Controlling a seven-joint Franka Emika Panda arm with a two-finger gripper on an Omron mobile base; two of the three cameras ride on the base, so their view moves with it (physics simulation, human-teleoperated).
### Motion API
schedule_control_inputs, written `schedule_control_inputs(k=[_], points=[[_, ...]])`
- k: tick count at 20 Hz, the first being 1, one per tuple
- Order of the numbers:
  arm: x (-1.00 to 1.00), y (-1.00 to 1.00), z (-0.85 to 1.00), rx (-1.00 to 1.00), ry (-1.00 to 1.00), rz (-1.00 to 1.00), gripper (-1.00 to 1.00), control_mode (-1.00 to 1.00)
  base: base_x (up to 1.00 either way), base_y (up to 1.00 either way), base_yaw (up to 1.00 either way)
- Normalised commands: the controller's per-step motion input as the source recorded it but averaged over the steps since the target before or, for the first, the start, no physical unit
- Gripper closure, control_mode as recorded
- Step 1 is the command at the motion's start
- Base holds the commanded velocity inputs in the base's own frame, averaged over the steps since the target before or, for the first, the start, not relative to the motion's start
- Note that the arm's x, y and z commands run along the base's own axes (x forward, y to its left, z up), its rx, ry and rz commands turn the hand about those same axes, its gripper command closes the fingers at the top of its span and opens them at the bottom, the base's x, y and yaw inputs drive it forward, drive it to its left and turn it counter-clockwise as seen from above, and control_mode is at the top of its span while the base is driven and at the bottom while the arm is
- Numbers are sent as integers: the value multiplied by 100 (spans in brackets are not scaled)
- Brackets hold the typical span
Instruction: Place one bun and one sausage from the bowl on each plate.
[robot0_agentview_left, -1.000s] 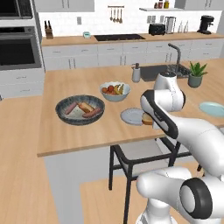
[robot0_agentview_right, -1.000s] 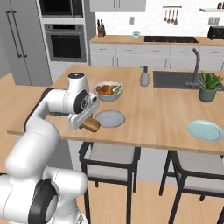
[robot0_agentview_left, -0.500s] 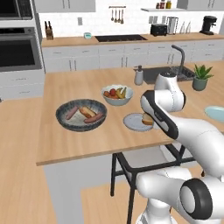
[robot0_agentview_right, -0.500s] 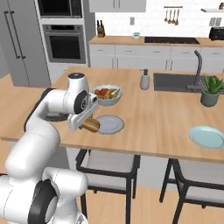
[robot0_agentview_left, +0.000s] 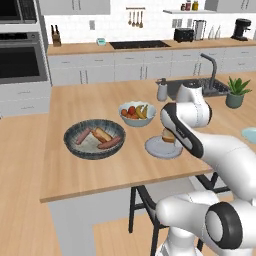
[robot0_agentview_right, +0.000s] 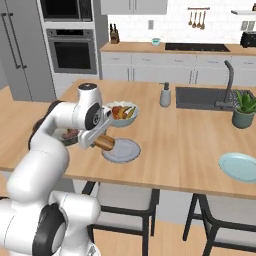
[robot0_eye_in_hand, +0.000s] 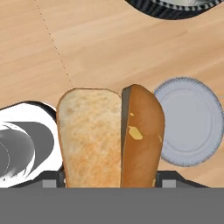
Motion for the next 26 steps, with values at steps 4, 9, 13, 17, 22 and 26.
schedule_control_inputs(k=[4, 9, 13, 17, 22, 26], points=[[74, -17, -5, 3, 0, 0, 100, -100, 0, 0, 0], [76, -11, -43, 5, 5, -12, 100, -100, 0, 0, 0], [38, 1, -50, 2, 13, -54, 100, -100, 0, 0, 0], [38, 3, -31, 7, 12, -49, 100, -100, 0, 0, 0], [29, 1, -23, 10, 6, -36, 100, -100, 0, 0, 0], [31, 5, -12, 3, 5, -28, 100, -100, 0, 0, 0]])
